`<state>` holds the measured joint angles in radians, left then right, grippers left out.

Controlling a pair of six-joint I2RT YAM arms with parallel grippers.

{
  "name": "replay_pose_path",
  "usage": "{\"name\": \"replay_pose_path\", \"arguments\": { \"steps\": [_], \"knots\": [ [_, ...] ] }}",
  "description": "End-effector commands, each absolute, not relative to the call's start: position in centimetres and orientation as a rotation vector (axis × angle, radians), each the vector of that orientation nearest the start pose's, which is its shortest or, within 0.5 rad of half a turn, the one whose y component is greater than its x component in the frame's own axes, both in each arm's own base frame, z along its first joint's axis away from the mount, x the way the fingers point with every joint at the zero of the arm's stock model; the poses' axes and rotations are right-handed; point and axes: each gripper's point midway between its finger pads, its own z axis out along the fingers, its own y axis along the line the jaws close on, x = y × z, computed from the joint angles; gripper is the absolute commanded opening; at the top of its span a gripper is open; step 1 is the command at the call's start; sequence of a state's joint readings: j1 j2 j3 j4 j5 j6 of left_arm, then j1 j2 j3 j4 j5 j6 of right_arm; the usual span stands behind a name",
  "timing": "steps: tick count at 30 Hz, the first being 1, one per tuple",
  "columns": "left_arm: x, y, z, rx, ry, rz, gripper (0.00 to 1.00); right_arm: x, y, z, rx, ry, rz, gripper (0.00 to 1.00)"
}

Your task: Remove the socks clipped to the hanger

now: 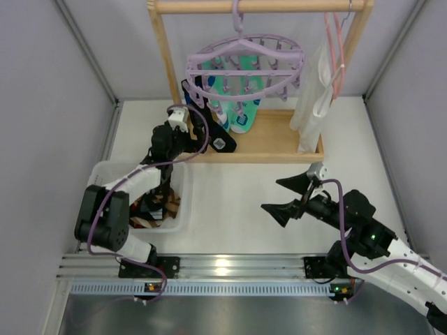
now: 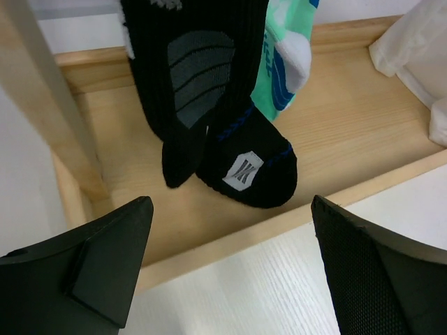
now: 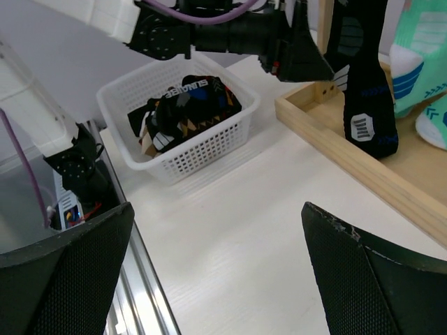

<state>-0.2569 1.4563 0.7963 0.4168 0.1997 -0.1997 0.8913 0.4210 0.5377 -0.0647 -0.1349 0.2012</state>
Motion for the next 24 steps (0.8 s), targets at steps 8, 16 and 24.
{"name": "replay_pose_path", "arguments": {
  "steps": [8,16,24],
  "knots": [
    [48.6,-15.6,19.1,0.234,1.669,-0.454,0.95,12.2,23.3,28.7,-0.739,1.414,1.057,0.99],
    [50.5,-17.2,19.3,0.291,1.617,-0.505,0.78,12.3,24.2,28.9,-0.771,1.400,1.069,0.99],
    [49.1,-17.3,21.0,0.224,1.579,-0.466,0.11,15.1,23.4,28.5,-0.622,1.436,0.973,1.00]
  ]
}}
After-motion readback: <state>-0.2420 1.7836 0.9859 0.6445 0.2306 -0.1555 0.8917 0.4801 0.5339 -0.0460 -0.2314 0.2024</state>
